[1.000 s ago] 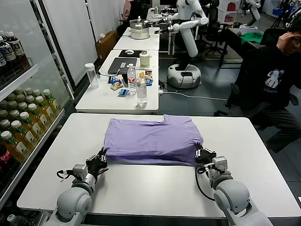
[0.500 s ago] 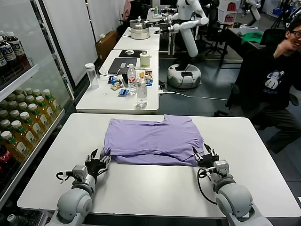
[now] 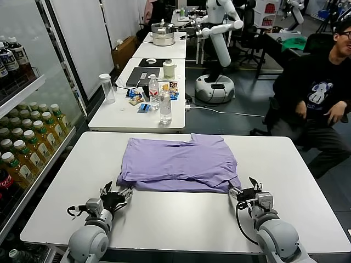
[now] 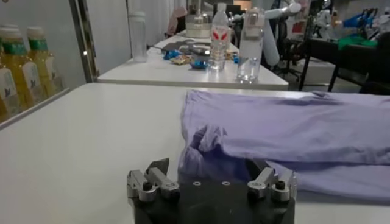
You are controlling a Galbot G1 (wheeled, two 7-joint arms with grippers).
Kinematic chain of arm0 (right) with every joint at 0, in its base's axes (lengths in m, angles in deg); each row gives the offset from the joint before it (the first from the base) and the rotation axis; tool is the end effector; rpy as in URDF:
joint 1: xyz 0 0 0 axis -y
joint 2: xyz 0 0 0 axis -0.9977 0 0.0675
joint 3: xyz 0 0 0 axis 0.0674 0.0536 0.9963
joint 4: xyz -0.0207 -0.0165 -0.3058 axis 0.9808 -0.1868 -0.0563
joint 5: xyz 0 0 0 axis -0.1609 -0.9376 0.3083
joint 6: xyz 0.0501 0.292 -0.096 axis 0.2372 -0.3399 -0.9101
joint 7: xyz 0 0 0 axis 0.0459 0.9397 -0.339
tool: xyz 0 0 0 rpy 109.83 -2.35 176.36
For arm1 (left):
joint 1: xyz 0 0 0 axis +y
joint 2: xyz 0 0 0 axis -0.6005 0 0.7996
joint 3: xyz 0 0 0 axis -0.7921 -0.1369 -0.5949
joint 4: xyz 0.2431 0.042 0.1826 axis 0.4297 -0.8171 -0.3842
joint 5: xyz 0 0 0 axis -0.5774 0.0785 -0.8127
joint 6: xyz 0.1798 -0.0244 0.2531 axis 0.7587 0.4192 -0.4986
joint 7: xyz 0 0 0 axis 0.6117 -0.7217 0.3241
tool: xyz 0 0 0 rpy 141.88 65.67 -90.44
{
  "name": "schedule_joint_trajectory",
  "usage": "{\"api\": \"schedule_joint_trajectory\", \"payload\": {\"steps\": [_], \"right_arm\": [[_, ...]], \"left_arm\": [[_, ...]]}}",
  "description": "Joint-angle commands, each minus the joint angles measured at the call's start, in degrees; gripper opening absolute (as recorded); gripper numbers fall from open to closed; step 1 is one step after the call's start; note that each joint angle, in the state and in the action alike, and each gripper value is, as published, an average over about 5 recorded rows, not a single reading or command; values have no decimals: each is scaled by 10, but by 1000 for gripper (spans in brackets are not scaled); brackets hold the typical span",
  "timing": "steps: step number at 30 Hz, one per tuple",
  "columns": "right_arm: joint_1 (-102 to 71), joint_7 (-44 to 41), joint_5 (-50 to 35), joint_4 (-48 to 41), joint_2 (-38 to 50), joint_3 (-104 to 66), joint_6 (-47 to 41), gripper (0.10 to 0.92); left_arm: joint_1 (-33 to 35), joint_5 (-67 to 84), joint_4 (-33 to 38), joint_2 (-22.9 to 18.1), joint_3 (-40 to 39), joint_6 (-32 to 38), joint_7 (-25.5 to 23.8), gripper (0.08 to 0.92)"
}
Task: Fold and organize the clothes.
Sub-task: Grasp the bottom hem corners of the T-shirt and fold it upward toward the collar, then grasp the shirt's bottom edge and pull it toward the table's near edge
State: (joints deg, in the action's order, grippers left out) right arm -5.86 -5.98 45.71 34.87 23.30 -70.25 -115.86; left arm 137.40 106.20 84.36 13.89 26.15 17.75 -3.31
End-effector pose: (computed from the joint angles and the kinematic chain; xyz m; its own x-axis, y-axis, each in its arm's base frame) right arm 0.2504 -0.0469 -0.2427 -0.8896 -0.0641 0.4521 -0.1177 0.9888 -0.0913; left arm 0.2511 0.0421 -0.2720 -0.9136 0.0372 0.4048 0.0285 0.9992 -0.0275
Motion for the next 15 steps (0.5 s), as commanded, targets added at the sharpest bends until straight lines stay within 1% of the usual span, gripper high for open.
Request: {"api": "schedule_joint_trajectory", "payload": {"steps": [1, 4, 8, 11, 15], "right_arm": [[4, 3, -34, -30, -4, 1, -4, 823], [6, 3, -46, -40, -6, 4, -4, 811], [6, 3, -53, -46, -9, 6, -4, 725], [7, 3, -56, -47, -9, 8, -2, 639], [10, 1, -56, -47, -7, 13, -1, 518]], "left_arm": [[-54, 8, -63, -6, -19, -5, 6, 823], [-58, 8, -67, -6, -21, -4, 6, 823], [-56, 9, -66, -3, -21, 0, 8, 813], [-50, 9, -60, -2, -20, 1, 8, 758], [-40, 9, -51, -2, -19, 4, 7, 640]]}}
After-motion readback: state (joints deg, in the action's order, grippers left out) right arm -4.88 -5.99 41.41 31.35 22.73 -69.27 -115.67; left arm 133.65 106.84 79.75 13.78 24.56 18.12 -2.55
